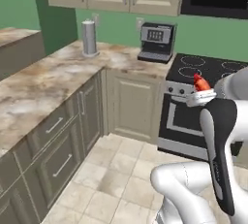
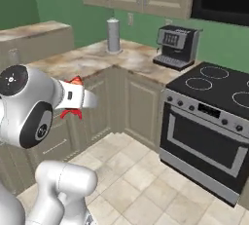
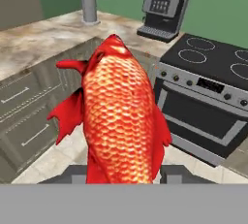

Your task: Take the fish out of the fridge, briefly rinse it in the sink, and place it on the tray next to the sink.

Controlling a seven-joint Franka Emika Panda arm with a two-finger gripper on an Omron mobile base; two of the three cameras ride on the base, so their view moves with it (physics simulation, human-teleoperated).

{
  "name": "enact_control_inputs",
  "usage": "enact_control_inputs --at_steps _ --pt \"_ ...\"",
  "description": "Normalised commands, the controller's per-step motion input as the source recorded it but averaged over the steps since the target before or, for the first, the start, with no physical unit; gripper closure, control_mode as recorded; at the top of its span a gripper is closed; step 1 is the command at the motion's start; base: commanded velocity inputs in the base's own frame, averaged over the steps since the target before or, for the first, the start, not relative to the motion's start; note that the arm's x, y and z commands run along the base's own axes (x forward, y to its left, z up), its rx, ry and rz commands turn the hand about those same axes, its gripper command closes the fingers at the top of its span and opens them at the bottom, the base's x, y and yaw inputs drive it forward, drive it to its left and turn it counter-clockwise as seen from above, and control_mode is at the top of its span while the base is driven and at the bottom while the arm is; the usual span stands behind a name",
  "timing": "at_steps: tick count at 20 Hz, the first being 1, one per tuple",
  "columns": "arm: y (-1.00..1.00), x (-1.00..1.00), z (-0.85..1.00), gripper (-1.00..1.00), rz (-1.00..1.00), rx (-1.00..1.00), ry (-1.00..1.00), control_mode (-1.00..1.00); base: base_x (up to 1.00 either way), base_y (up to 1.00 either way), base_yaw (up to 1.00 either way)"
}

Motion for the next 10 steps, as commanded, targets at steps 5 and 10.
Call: enact_control_inputs --at_steps 5,10 --pt "0.00 0.00 0.00 1.00 0.00 0.00 0.00 1.00 0.00 0.07 0.96" --pt "0.00 0.00 0.00 1.00 0.00 0.00 0.00 1.00 0.00 0.00 0.98"
